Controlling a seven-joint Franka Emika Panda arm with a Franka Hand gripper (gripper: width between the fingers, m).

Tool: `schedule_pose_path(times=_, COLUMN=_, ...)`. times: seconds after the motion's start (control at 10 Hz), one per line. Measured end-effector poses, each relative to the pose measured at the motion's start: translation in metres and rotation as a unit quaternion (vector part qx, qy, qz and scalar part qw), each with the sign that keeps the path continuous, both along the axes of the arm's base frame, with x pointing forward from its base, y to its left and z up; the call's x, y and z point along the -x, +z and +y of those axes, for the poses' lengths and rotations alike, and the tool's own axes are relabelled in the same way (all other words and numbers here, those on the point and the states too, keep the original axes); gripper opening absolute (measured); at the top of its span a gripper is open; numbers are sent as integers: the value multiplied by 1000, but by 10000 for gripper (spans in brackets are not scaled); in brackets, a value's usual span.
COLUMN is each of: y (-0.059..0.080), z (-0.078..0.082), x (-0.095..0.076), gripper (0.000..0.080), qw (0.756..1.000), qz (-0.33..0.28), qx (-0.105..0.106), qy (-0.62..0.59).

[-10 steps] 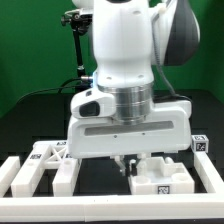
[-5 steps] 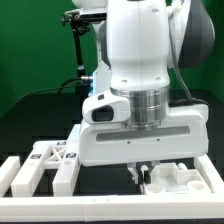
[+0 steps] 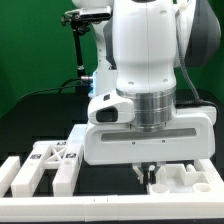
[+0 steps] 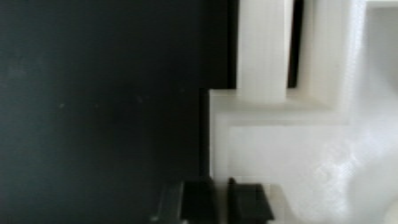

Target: Assemble chair

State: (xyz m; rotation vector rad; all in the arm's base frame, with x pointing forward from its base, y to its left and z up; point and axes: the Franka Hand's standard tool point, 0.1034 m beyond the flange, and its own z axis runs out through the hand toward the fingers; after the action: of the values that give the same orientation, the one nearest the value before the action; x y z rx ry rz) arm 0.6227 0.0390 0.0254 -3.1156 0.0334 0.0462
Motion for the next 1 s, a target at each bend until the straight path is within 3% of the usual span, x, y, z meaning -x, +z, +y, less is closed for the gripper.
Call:
schedule_pose_path(times=0.3, y=0, z=0, x=0, gripper=28, qw=1000, qz=0, qx=0, qy=0)
schedule_pose_path(times=0.5, y=-1, z=0, x=1, gripper=400, qw=1000, qz=1, qx=0, qy=0)
schedule_pose_path(times=0.6, y=-1, z=0, x=1, gripper=532, qw=1000, qz=1, qx=0, qy=0)
schedule_pose_path(times=0.7, y=-1, z=0, x=1, gripper=532, qw=1000, qz=1, qx=0, qy=0)
schedule_pose_path(times=0.8, y=-1, z=0, x=1, gripper=625, qw=1000, qz=1, qx=0, qy=0)
schedule_pose_path(times=1.0, y=-1, z=0, x=1, gripper=642, qw=1000, qz=1, qx=0, qy=0)
